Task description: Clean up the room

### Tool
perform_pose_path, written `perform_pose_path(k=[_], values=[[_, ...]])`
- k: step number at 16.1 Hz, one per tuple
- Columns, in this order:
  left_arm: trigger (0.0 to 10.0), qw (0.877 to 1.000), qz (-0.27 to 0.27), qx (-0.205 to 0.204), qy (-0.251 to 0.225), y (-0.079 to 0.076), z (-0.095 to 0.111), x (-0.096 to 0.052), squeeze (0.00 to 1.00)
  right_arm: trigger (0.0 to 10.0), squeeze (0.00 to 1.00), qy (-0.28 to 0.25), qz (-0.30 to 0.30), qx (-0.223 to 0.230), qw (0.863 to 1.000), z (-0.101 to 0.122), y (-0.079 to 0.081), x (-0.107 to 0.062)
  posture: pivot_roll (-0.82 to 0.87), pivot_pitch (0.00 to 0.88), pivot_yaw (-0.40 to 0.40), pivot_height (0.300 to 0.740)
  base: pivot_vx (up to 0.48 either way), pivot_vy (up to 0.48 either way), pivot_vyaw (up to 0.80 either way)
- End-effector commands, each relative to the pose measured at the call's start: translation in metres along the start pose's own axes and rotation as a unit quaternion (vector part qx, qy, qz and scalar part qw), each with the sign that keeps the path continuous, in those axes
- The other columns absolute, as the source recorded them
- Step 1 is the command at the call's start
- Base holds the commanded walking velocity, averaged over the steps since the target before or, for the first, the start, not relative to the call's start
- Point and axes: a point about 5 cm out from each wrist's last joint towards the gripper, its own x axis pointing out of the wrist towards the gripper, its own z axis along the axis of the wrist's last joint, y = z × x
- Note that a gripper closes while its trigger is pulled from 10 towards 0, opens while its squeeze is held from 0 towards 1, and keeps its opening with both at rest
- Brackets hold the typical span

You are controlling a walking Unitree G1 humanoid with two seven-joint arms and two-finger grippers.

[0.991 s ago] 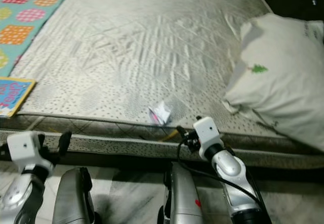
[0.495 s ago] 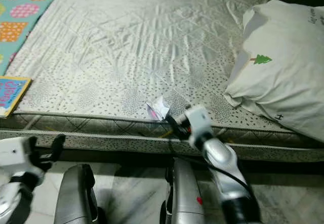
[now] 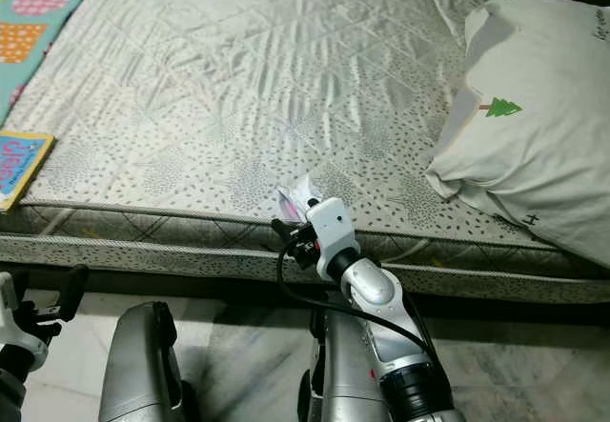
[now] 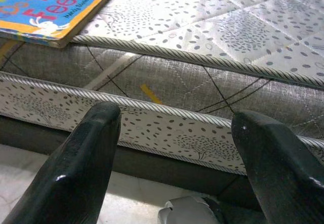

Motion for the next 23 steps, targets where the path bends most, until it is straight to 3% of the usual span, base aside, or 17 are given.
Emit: perform_pose_path(k=[1,4,10,14,15,16,17,18,23], values=[[10.0,1.0,0.003,0.002,0.006,0.001,0.0,-0.003,0.0,10.0,0.0,0.007,-0.002,-0.01,1.0,-0.004,0.004,0.001,0.14,0.247,-0.086,0.503,0.0,0.0,0.0],[10.0,1.0,-0.006,0.004,0.009,-0.003,-0.001,-0.005,0.0,10.0,0.0,0.015,-0.015,-0.027,0.999,-0.015,0.01,0.002,0.14,0.251,-0.078,0.503,0.0,0.0,0.0],[10.0,1.0,-0.009,0.008,0.009,-0.004,0.001,-0.006,0.0,10.0,0.0,0.006,-0.084,-0.043,0.996,-0.019,0.005,0.017,0.16,0.258,-0.079,0.503,0.0,0.0,0.0],[10.0,1.0,0.007,0.015,0.012,0.002,0.002,-0.016,0.0,10.0,0.0,0.006,-0.085,-0.045,0.995,-0.019,0.017,0.032,0.2,0.268,-0.093,0.503,0.0,0.0,0.0],[10.0,1.0,0.009,0.017,0.012,0.004,0.003,-0.017,0.0,8.4,0.0,0.007,-0.082,-0.046,0.996,-0.02,0.021,0.034,0.21,0.269,-0.095,0.503,0.0,0.0,0.0],[10.0,1.0,0.009,0.017,0.011,0.004,0.004,-0.017,0.0,8.4,0.0,0.007,-0.081,-0.048,0.996,-0.021,0.023,0.036,0.22,0.273,-0.096,0.503,0.0,0.0,0.0],[10.0,1.0,0.011,0.019,0.01,0.005,0.005,-0.017,0.0,3.8,0.0,0.008,-0.08,-0.049,0.996,-0.022,0.026,0.038,0.22,0.277,-0.095,0.503,0.0,0.0,0.0],[10.0,1.0,0.012,0.021,0.009,0.006,0.006,-0.016,0.0,0.0,0.0,0.009,-0.077,-0.054,0.996,-0.022,0.03,0.041,0.22,0.282,-0.093,0.503,0.0,0.0,0.0],[10.0,1.0,0.014,0.024,0.011,0.007,0.006,-0.018,0.0,0.0,0.0,0.01,-0.078,-0.053,0.995,-0.019,0.034,0.048,0.23,0.278,-0.09,0.503,0.0,0.0,0.0]])
